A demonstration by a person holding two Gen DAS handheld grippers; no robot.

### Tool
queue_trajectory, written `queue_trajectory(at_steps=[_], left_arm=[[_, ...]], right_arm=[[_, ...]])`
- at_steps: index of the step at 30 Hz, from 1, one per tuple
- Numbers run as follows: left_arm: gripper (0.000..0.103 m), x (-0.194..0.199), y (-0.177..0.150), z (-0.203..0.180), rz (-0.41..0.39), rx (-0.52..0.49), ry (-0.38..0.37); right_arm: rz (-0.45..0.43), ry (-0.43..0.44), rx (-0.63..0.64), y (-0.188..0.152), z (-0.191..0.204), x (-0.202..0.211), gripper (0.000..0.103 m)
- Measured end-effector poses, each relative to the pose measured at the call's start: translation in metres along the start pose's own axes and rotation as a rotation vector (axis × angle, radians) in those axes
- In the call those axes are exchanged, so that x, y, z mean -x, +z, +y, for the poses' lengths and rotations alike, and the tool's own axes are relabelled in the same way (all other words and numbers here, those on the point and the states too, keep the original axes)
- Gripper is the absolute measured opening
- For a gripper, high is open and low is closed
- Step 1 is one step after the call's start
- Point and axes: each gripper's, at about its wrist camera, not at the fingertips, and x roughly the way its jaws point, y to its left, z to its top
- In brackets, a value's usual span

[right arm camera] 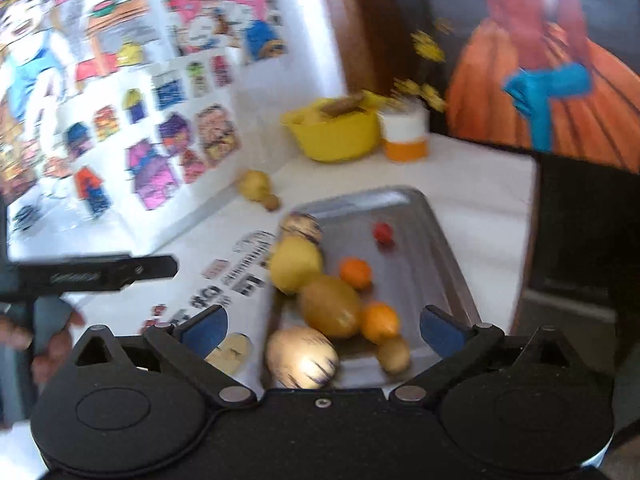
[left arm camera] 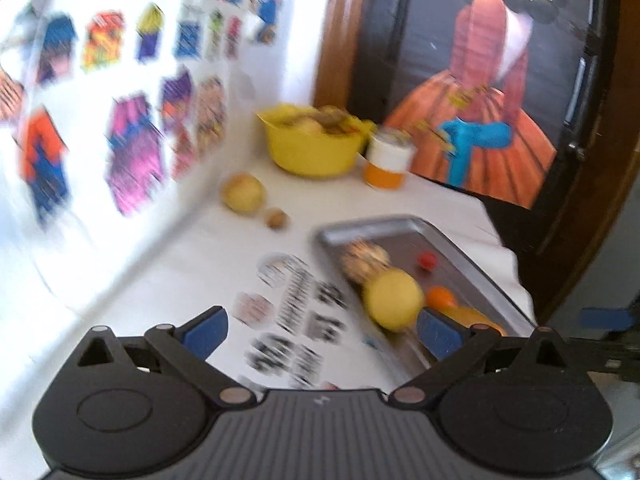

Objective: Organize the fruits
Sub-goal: 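Move both open tools toward the yellow pear and small brown fruit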

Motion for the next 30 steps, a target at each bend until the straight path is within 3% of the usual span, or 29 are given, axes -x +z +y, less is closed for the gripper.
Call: queue_trajectory(at_steps=[9,13,18,24,30], left_arm=[[0.102,0.028,0.063,0.045,-0.156,-0.005,0.117],[0.102,0.030,0.092,0.054,-0.214,0.006,0.138],[0.103,0.012,0.092,0.063,-0.259,0.012,0.168],[0.103,-0.023,0.073,0.066,-0.256,0.085,0.199],[0.102,-0.055,0.067,0.058,-0.242,0.057,0.158]], right_arm=[[0.017,0.040,0.276,0.097,0.071,-0.001,0.102],[0.020,0.062,0.337,0.146,0.096,-0.018,0.102],[0.037,0.053,0.340,0.189,0.101,-0.047,0.102],[0.042,0.106,0.275,0.196,0.081,-0.078,0.102],[-0.070,0.129,0.432,0.169,0.070,-0.103,0.102]])
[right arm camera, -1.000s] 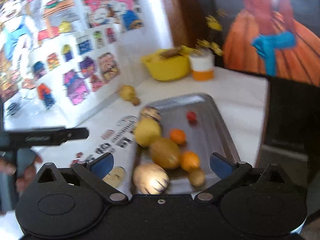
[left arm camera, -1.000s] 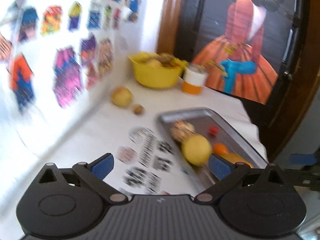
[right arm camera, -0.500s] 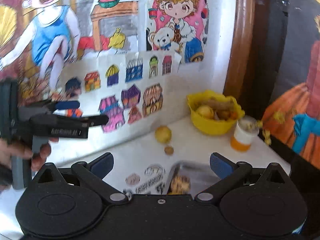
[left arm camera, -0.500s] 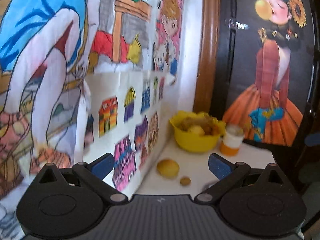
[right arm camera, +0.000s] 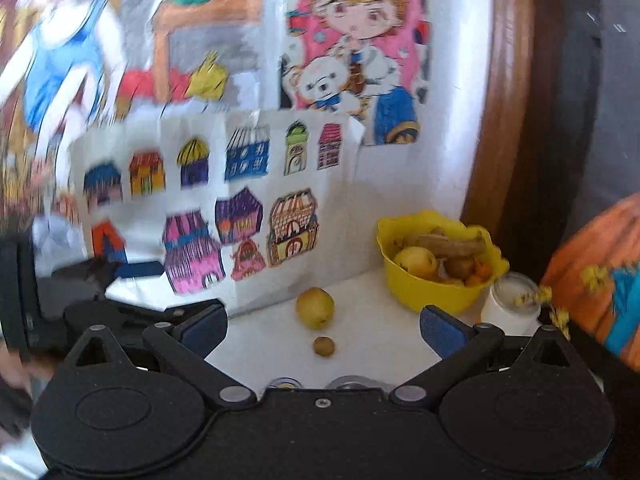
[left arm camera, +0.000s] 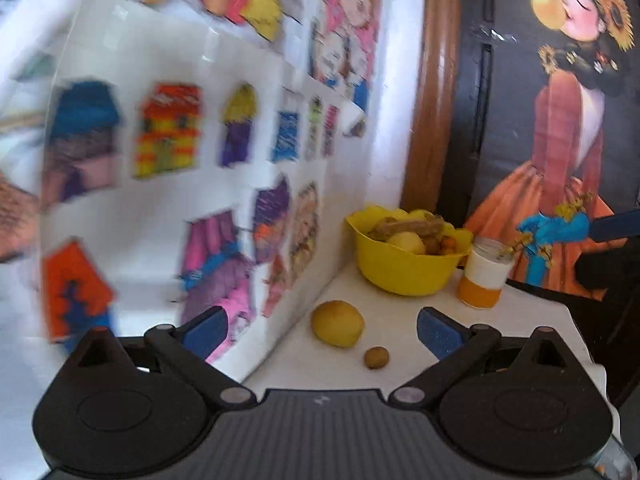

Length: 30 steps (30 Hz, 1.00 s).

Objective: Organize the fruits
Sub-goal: 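Move both open tools toward the yellow pear and small brown fruit, then grasp the yellow pear with the left tool while the right tool grasps the small brown fruit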

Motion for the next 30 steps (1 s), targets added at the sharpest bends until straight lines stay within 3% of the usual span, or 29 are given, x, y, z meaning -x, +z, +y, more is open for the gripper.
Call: queue_trajectory(at_steps=[5,10,21,30], left_arm=[[0.102,-0.035,-0.007,-0.010,0.045,-0.042,-0.018],[0.102,-0.080,-0.013,-0.011,0.101,-0.056,-0.018],[0.102,-0.144,-0.019,-0.015,0.177,-0.066,-0.050],[0.091,-0.181,-0.018,-0.017,0.241,-0.026,-0.054]], right_arm=[[0.014,0.016,0.122,-0.023,-0.006,-0.034,0.101],[0.057,0.057,0.208,-0.041,-0.010,-0.081,0.090],[0.182,0.168,0.188,-0.062,-0.029,-0.166,0.062],[0.186,0.226,0.179,-0.062,-0.033,-0.194,0.054]])
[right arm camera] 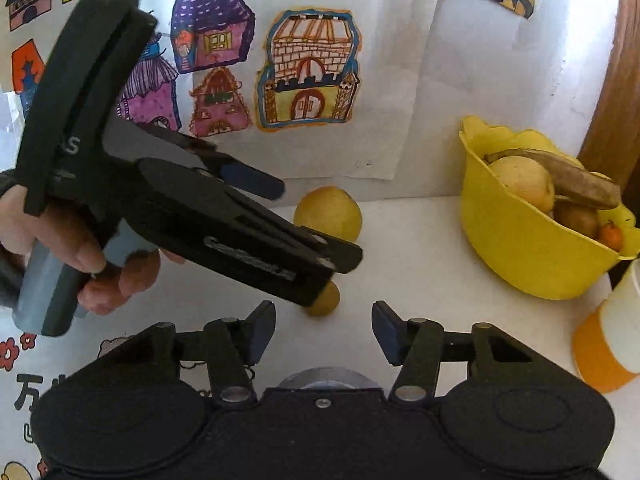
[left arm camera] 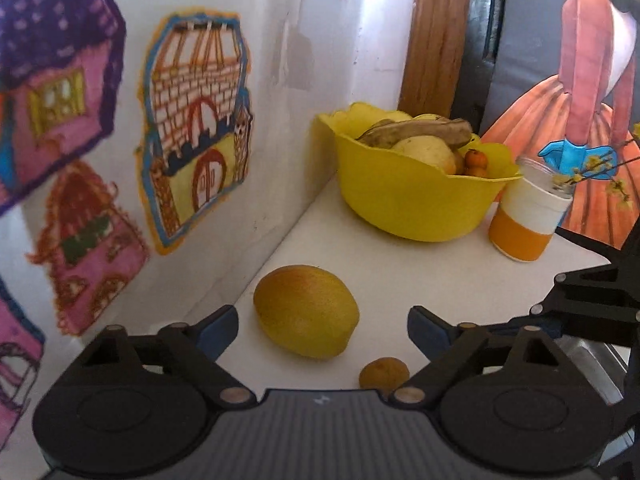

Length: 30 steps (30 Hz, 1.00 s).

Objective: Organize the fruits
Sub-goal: 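Grasp the yellow pear with the left tool while the right tool grasps the small brown fruit, then carry the pear with the left tool while the right tool carries the brown fruit to the tray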

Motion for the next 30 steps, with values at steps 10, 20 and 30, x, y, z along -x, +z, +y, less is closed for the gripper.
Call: queue_trajectory(at_steps=[10,20,30], left_arm=[[0.079,-0.024,0.004,0.003,0.043,0.017,0.014],[0.067,-0.025,0.000,0.010,0.035,0.052,0.019],[0.066,-0.002,-0.007,0.010,0.051,0.065,0.012]], right_arm=[[0.017,0.038,-0.004,0.006,-0.003,-0.023,0.047],[0.022,0.049,-0.003,0.006,-0.001,-0.034,0.029],[0.007,0.043,-0.028,0.005,0.005,-0.014,0.029]])
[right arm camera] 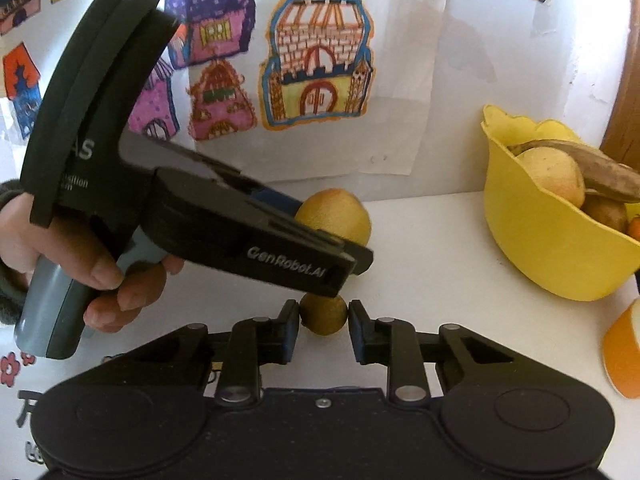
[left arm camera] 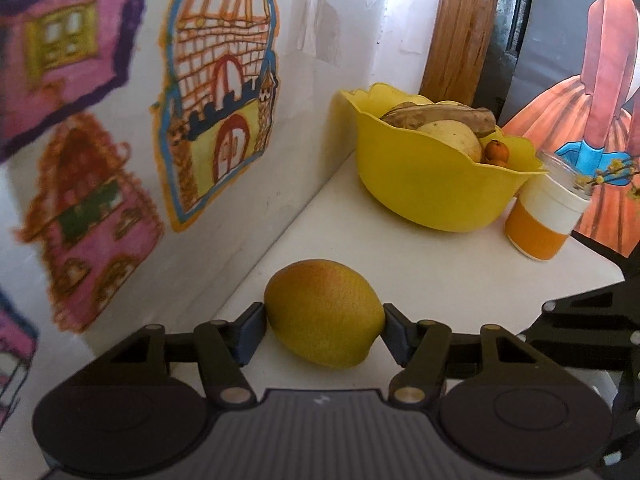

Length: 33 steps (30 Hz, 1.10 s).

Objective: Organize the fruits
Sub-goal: 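Carry the pear with the left tool while the right tool carries the brown fruit to the tray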

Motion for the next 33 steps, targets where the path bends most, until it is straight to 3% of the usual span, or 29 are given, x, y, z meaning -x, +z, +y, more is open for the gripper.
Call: queue_trajectory(at_steps=[10,17,25,33], left_arm=[[0.065,0.048,-0.013,-0.007,-0.020,0.035,-0.053],[0.063,0.079,-0.021,-0.036,-0.030,0.005,-0.105],[0.062,0.074,-0.037,-0.077,0.029,0.011,-0.182],[0.061,0.060,-0.034,-0.106,0.031,-0.043,-0.186]], right_arm=[[-0.046,-0.051,-0.069,-0.022,0.021,0.068,0.029],[-0.067,-0.116,-0.148,-0.052,0.028,0.116,0.029],[-0.097,-0.195,-0.245,-0.095,0.025,0.148,0.028],[-0.093,-0.229,-0.336,-0.129,0.015,0.159,0.028]])
